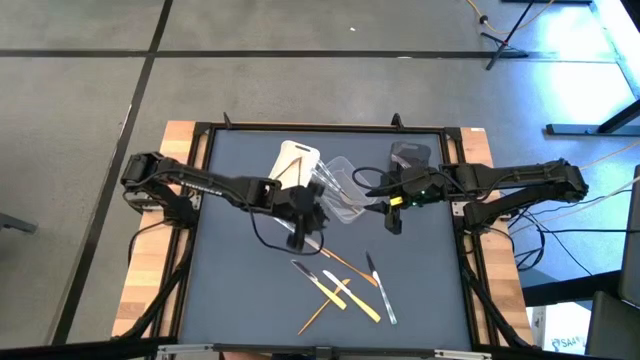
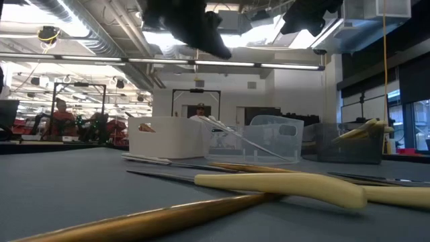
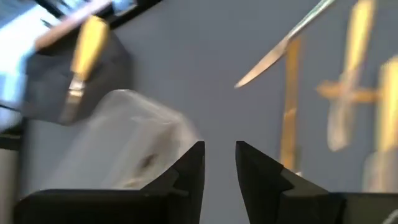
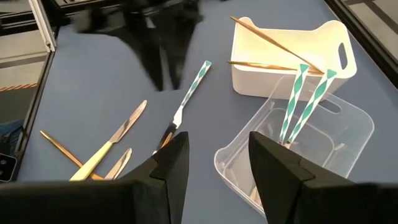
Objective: Sort silverware by color (type)
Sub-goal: Put the yellow knife into the black bin
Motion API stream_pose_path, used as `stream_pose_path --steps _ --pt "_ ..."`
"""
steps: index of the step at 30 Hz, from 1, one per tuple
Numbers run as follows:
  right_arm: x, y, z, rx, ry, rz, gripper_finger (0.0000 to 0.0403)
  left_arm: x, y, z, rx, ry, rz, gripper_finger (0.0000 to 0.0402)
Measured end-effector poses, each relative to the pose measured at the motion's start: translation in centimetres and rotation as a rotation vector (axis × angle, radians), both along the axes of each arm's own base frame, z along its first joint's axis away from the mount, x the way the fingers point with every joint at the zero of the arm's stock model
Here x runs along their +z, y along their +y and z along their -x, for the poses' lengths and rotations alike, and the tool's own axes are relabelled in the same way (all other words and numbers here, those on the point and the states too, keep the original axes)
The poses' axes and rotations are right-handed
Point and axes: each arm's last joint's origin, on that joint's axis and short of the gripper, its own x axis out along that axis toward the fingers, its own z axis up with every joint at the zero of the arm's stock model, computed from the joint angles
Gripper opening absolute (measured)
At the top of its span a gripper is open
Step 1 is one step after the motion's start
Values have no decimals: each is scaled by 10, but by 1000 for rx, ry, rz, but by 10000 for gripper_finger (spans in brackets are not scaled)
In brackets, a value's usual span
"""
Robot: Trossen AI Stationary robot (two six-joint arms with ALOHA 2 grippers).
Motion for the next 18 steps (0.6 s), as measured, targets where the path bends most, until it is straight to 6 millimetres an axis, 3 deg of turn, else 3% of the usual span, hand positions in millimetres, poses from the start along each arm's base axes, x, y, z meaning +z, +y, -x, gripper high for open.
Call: stream_pose_path --steps 7,18 --pt "0 0 0 0 0 0 154 4 -20 -1 112 -39 274 84" --pt "0 0 0 -1 -1 0 154 9 -48 0 88 -84 367 95"
